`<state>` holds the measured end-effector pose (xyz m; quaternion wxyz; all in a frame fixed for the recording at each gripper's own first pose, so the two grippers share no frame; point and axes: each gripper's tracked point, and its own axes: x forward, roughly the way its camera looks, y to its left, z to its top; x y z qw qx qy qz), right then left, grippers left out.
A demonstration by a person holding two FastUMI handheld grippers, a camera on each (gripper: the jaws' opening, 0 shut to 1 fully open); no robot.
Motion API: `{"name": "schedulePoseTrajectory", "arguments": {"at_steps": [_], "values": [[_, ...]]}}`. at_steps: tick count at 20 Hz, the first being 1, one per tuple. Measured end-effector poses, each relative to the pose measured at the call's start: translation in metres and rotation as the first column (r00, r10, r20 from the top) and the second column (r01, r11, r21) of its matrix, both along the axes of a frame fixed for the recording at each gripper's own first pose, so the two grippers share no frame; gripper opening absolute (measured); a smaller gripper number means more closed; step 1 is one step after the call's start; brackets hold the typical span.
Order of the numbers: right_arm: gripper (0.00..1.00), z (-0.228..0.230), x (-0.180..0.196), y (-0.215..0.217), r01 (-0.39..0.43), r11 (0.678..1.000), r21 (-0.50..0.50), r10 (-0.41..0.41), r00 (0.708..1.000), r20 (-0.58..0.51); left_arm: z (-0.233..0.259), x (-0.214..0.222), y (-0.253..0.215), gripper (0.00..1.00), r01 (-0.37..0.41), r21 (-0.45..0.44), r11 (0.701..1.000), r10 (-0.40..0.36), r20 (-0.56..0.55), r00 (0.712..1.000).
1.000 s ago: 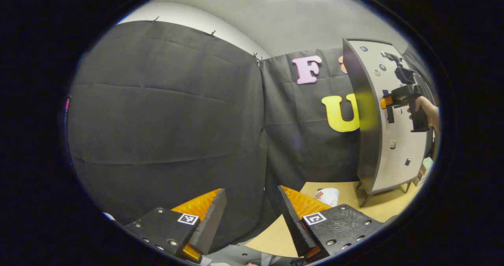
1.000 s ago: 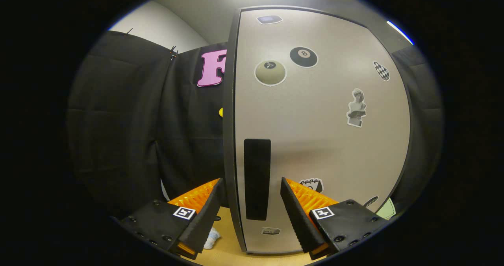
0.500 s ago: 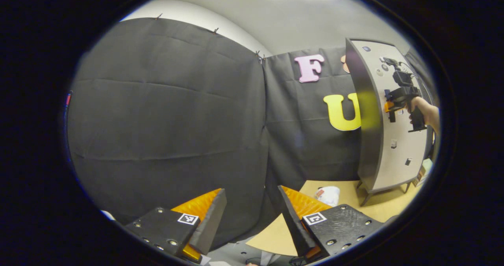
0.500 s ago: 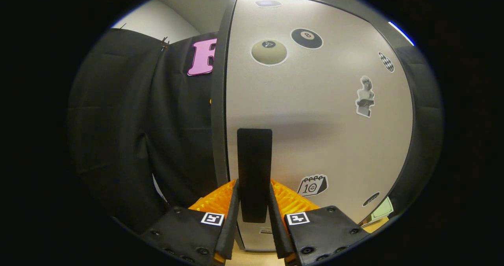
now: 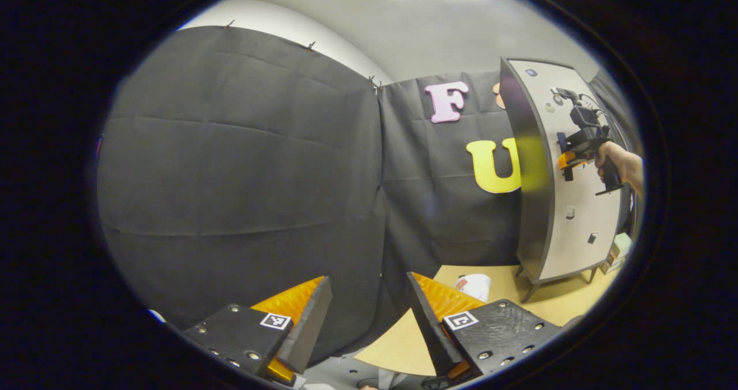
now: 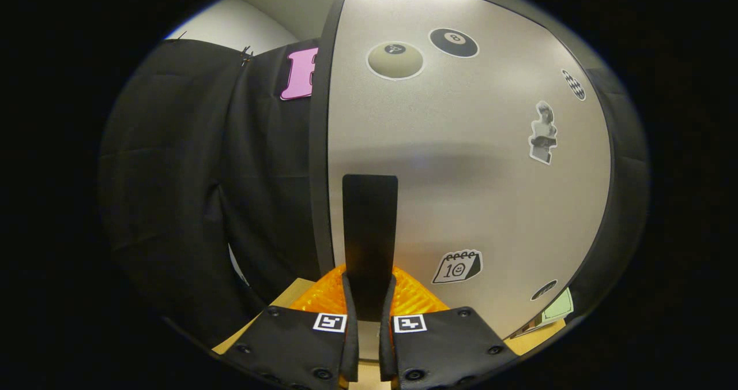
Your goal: Open the cabinet door with the right hand, grasp the bottle in the cabinet with the left hand and place it on the coaster, then close the cabinet door with the right hand.
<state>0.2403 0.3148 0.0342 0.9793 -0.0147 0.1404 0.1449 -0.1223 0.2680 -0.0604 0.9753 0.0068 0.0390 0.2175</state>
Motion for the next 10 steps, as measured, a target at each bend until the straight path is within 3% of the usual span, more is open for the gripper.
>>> {"name": "schedulePoseTrajectory", "arguments": {"at_steps": [10], "values": [[0.16,0.002,-0.017,-0.007,-0.119,0.991,0.063,0.119,0.993,0.005,0.011,0.043,-0.049,0.79,0.140,-0.002,0.990,-0.140,0.022,0.990]]}}
